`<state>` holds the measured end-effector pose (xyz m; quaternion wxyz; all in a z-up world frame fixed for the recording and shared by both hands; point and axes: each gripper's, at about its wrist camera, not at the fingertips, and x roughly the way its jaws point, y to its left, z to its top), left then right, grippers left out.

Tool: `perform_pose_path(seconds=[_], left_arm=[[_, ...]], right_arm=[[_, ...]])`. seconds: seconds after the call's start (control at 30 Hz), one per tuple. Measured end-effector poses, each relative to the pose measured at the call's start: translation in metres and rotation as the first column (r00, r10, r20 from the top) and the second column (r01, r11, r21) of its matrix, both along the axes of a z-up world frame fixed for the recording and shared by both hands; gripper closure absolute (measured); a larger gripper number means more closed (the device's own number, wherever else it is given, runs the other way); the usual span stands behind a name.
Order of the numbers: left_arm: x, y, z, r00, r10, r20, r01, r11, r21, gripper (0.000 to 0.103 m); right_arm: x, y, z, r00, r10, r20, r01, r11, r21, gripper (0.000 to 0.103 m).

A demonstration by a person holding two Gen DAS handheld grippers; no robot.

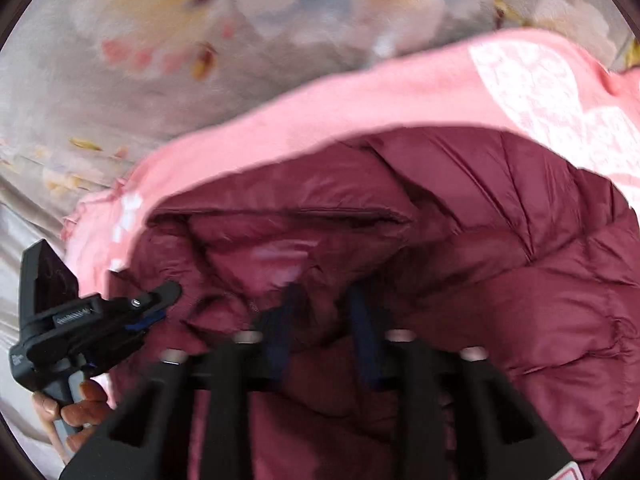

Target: Fold large clothes

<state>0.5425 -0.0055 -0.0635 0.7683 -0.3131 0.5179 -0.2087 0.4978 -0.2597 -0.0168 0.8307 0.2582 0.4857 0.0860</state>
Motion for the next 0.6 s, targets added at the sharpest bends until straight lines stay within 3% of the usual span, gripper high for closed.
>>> perform_pose_path(seconds=[0.1,0.2,0.3,0.43,0.6], left_arm=[[-0.013,0.001,0.027,0.996,-0.006,0.09,0.006,1.0,0.004,0.095],[-0.03,0.005,0.039,0.988,-0.019,0.151,0.012,0.999,0.046,0.095],[-0.037,0.002,0.022,0.988,-0.023,0.15,-0.001,0.987,0.163,0.095],[-0.037,0.004,-0.014,0.996,-0.013,0.088,-0.002,0.986,0.169,0.095],[-0.043,-0.001,-0.024,0.988,-0.033,0.154,0.001,0.98,0.2,0.094]], right_arm=[[-0.018,-0.006,0.028,0.992,-0.005,0.123,-0.001,0.999,0.051,0.098],[-0.031,-0.011,0.023,0.993,-0.003,0.121,0.002,1.0,0.009,0.099],[-0.031,-0.018,-0.006,0.999,-0.019,0.043,0.02,0.999,-0.041,0.1],[-0.034,-0.021,-0.035,1.0,-0.028,-0.012,0.027,0.996,-0.082,0.103],[-0.035,-0.011,-0.044,1.0,-0.008,0.017,0.011,0.987,-0.158,0.103]])
